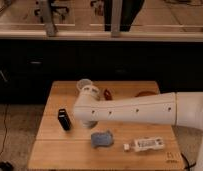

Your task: Knock the eraser over

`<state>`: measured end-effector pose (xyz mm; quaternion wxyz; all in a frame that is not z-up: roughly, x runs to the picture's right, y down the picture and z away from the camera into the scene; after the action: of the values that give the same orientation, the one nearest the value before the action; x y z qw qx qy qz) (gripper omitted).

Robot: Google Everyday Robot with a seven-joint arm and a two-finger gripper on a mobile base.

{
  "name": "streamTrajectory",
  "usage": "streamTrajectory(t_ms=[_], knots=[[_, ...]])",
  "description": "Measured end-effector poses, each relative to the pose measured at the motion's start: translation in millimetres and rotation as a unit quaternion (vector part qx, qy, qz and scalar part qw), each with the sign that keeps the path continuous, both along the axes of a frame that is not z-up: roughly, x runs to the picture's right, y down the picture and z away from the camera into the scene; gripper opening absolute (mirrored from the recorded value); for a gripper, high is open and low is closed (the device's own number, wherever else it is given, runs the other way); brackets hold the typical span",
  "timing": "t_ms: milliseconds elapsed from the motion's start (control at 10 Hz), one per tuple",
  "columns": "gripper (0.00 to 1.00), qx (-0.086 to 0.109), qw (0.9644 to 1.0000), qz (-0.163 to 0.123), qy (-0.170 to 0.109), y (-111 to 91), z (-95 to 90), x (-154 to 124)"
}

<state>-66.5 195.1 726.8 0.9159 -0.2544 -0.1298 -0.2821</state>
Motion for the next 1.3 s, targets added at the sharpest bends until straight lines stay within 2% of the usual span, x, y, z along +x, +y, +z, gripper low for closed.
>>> streamTrajectory(t_ms=[1300], knots=[[0.00,0.004,0.9992,-0.010,-0.039,0.0,35.7,-19.1]])
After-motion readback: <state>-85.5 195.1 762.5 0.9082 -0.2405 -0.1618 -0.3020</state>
